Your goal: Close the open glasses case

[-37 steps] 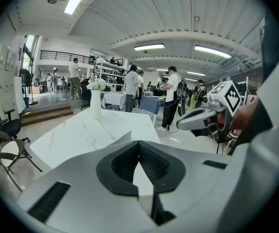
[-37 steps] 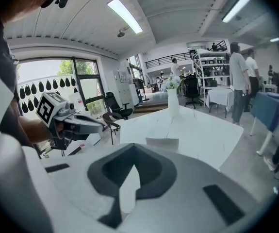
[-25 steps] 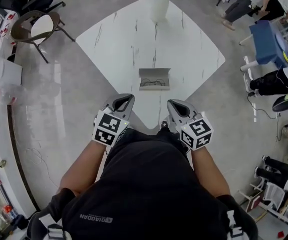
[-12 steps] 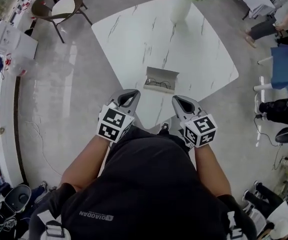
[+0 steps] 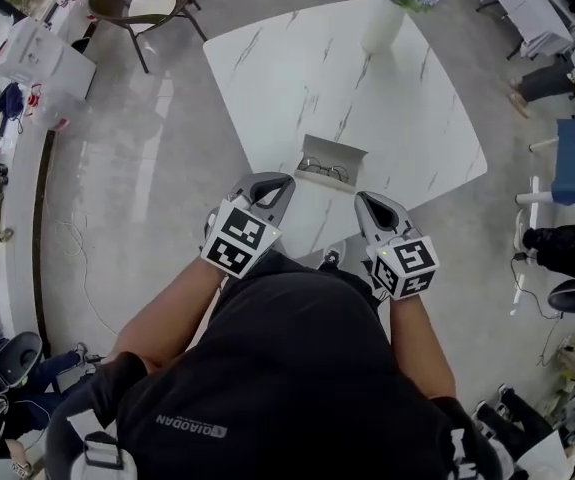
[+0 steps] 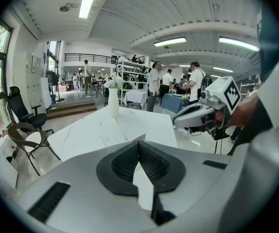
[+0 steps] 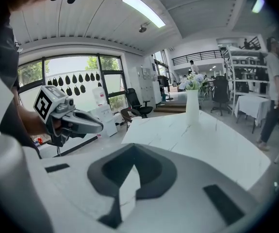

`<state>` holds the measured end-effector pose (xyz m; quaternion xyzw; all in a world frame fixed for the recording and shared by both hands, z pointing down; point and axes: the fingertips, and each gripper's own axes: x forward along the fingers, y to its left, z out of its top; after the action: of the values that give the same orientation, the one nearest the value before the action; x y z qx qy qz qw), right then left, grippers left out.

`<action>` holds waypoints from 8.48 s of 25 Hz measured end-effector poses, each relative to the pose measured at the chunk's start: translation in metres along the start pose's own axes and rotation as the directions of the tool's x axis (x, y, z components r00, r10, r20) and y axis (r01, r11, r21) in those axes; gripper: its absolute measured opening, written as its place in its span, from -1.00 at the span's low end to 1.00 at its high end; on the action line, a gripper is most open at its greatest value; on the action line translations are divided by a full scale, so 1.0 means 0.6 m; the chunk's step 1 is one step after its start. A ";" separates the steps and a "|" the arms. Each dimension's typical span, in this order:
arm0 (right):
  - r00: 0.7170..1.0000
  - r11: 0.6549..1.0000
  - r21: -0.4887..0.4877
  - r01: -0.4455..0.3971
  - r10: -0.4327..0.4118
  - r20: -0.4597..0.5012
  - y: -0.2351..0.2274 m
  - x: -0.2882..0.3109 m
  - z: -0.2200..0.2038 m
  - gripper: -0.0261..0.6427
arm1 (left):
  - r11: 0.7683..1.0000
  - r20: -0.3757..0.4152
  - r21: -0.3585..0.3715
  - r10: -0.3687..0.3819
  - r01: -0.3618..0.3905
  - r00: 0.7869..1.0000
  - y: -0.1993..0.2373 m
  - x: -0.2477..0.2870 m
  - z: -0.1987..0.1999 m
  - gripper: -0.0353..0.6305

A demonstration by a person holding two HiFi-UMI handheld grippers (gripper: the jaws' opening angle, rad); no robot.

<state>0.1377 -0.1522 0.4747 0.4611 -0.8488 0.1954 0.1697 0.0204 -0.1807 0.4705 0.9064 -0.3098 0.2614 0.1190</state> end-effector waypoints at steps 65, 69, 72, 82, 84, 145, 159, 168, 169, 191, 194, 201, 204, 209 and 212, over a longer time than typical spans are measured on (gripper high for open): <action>0.945 0.969 -0.207 0.134 -0.187 -0.267 -0.176 0.129 -0.121 -0.77 | 0.996 -0.357 0.086 0.011 0.022 0.934 0.053 0.195 -0.240 -0.66; 0.929 0.959 -0.258 0.117 -0.197 -0.312 -0.189 0.148 -0.135 -0.77 | 0.995 -0.375 0.099 0.008 0.031 0.927 0.052 0.210 -0.245 -0.66; 0.921 0.950 -0.294 0.109 -0.208 -0.330 -0.201 0.158 -0.139 -0.77 | 0.993 -0.391 0.114 0.005 0.043 0.920 0.054 0.219 -0.247 -0.66; 0.901 0.925 -0.377 0.055 -0.208 -0.380 -0.213 0.178 -0.138 -0.77 | 0.975 -0.422 0.198 -0.010 0.103 0.906 0.051 0.243 -0.247 -0.65; 0.900 0.923 -0.381 0.054 -0.210 -0.382 -0.215 0.182 -0.136 -0.77 | 0.973 -0.425 0.199 -0.018 0.113 0.905 0.050 0.244 -0.248 -0.65; 0.900 0.914 -0.402 0.046 -0.213 -0.381 -0.178 0.165 -0.140 -0.81 | 0.965 -0.447 0.228 -0.017 0.132 0.894 0.049 0.252 -0.252 -0.62; 0.907 0.915 -0.401 0.036 -0.199 -0.372 -0.156 0.147 -0.155 -0.81 | 0.966 -0.439 0.226 -0.015 0.127 0.898 0.047 0.250 -0.250 -0.63; 0.907 0.911 -0.412 0.026 -0.194 -0.373 -0.145 0.142 -0.168 -0.80 | 0.966 -0.440 0.230 -0.008 0.122 0.898 0.049 0.251 -0.252 -0.63; 0.908 0.910 -0.413 0.024 -0.193 -0.373 -0.143 0.142 -0.170 -0.80 | 0.966 -0.439 0.231 -0.007 0.120 0.899 0.049 0.251 -0.252 -0.63; 0.896 0.901 -0.433 -0.013 -0.182 -0.405 -0.121 0.134 -0.205 -0.79 | 0.968 -0.438 0.220 -0.012 0.120 0.899 0.046 0.249 -0.251 -0.63; 0.892 0.899 -0.437 -0.020 -0.181 -0.413 -0.118 0.135 -0.211 -0.79 | 0.968 -0.437 0.222 -0.011 0.120 0.899 0.047 0.248 -0.252 -0.63; 0.883 0.886 -0.463 -0.031 -0.193 -0.429 -0.115 0.136 -0.224 -0.79 | 0.968 -0.433 0.222 -0.010 0.118 0.901 0.046 0.248 -0.251 -0.63; 0.877 0.883 -0.468 -0.040 -0.194 -0.439 -0.113 0.136 -0.230 -0.79 | 0.970 -0.429 0.216 -0.013 0.116 0.903 0.046 0.247 -0.250 -0.63; 0.868 0.886 -0.461 -0.042 -0.196 -0.457 -0.113 0.141 -0.245 -0.79 | 0.968 -0.423 0.231 0.011 0.096 0.906 0.054 0.247 -0.245 -0.64; 0.866 0.889 -0.456 -0.034 -0.201 -0.457 -0.114 0.141 -0.248 -0.79 | 0.971 -0.431 0.206 -0.021 0.121 0.902 0.044 0.249 -0.252 -0.64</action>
<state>0.1681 -0.1743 0.6550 0.3813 -0.7775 0.0969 0.4906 0.0437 -0.2186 0.6801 0.8458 -0.2109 0.4819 0.0886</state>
